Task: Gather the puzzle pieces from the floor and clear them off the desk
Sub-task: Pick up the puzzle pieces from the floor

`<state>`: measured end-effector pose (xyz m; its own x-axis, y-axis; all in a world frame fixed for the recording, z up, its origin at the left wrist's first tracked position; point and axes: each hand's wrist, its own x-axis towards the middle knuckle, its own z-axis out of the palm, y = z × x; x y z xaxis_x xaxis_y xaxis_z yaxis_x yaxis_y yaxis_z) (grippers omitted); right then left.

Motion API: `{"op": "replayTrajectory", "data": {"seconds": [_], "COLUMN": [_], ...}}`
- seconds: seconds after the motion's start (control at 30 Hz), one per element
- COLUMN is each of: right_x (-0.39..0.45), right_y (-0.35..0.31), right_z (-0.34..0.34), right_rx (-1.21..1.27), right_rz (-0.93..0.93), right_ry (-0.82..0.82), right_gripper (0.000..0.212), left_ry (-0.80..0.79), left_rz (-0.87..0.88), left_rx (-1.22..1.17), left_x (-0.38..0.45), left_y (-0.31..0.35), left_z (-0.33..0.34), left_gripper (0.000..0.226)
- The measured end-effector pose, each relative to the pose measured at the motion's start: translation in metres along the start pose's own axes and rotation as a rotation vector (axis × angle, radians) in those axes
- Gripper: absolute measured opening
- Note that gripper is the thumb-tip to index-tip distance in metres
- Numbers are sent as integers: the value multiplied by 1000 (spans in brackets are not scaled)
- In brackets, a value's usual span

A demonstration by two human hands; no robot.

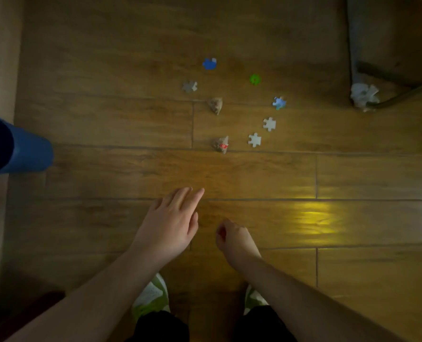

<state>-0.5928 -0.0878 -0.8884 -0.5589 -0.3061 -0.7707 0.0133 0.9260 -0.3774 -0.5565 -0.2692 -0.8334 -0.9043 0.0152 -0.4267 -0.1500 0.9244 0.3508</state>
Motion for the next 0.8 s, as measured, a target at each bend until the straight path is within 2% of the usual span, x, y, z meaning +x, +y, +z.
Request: {"op": "replayTrajectory", "data": {"seconds": [0.27,0.4,0.63,0.8], "right_x": [-70,-73,10,99], "right_y": [-80,-101,-82,-37], "right_z": [-138,-179,-188,-202], "right_rx": [211,254,194,20], "right_rz": [-77,-98,-120,-150], "right_ry": [175,177,233,293], "right_gripper": [18,22,30,31], "left_ry": [56,49,5,-48], "left_rz": [38,32,18,-3], "left_rx": [-45,-32,4,-24], "left_x": [-9,1,84,164], "left_y": [21,20,-5,-24], "left_z": [-115,-153,-154,-98], "left_gripper": [51,59,52,37]}}
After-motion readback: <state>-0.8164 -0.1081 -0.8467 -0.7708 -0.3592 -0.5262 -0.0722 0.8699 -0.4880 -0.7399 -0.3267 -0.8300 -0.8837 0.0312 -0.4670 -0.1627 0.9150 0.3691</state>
